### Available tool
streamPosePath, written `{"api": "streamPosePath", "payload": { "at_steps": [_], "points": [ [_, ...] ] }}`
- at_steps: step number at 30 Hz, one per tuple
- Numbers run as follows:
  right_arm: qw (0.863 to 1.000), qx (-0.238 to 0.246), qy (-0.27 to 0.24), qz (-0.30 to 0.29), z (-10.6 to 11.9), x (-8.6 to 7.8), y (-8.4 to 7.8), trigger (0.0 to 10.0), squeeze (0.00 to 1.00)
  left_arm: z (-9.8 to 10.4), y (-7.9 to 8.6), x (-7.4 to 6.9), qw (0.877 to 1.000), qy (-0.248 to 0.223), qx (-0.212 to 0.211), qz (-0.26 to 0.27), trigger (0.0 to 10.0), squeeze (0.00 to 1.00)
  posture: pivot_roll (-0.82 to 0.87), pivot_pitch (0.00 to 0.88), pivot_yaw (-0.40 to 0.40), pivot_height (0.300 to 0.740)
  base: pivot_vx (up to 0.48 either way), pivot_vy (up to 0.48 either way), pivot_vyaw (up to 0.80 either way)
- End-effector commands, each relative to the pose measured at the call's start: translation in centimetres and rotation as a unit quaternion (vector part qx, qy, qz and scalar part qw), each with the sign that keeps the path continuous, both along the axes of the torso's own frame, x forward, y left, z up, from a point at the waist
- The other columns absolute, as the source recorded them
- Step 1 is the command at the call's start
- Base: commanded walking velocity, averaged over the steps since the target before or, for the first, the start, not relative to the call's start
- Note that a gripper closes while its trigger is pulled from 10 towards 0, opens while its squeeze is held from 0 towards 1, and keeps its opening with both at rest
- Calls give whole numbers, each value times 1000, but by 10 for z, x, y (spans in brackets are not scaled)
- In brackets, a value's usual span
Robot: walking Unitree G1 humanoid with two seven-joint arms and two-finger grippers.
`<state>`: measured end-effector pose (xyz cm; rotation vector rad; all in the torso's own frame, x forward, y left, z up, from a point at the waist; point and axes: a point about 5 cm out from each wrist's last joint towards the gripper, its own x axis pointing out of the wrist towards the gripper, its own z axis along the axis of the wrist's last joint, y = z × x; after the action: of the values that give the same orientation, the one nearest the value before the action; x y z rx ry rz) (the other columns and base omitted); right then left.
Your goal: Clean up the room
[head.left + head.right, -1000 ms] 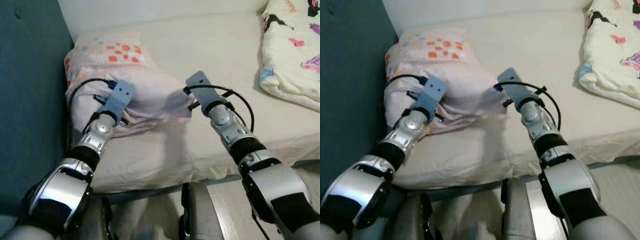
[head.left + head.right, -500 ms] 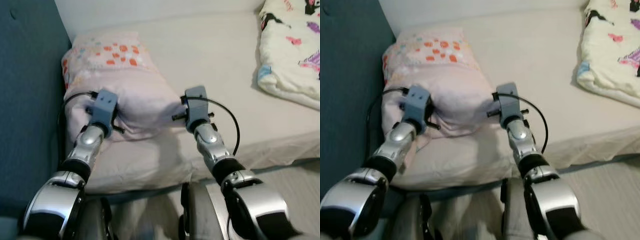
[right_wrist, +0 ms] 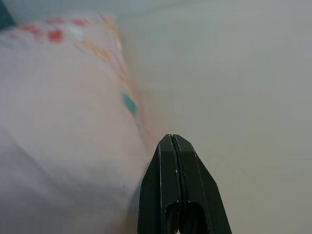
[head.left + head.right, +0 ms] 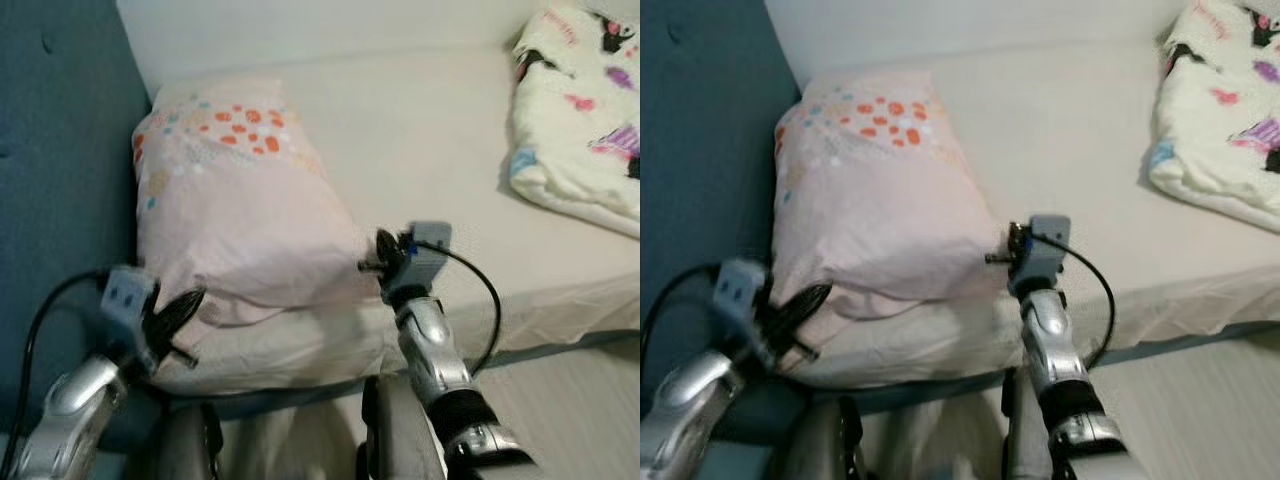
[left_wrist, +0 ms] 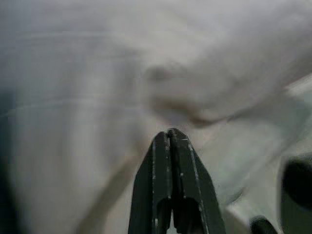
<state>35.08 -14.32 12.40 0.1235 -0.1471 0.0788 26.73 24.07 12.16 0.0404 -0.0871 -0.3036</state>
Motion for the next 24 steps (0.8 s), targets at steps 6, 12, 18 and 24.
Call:
{"api": "streamPosePath", "payload": {
  "at_steps": [6, 12, 18, 24],
  "points": [
    [997, 63, 16, -36, -9, -13, -10, 10000, 0, 5, -7, 15, 993, -11, -55, 105, 0, 0, -24, 199, -29, 578, 0, 0, 0],
    [994, 92, 24, -60, -9, -17, -16, 10000, 0, 6, -33, 16, 993, 0, -71, 93, 0, 0, -26, 192, -24, 578, 0, 0, 0],
    [996, 56, 48, -50, -15, -20, -17, 10000, 0, -9, -52, 26, 986, 35, -79, 141, 10000, 0, -33, 180, -25, 578, 0, 0, 0],
    [997, 49, 46, -44, -12, -18, -17, 10000, 0, -15, -67, 24, 985, 60, -93, 134, 10000, 0, -28, 163, -27, 578, 0, 0, 0]
  ]
}}
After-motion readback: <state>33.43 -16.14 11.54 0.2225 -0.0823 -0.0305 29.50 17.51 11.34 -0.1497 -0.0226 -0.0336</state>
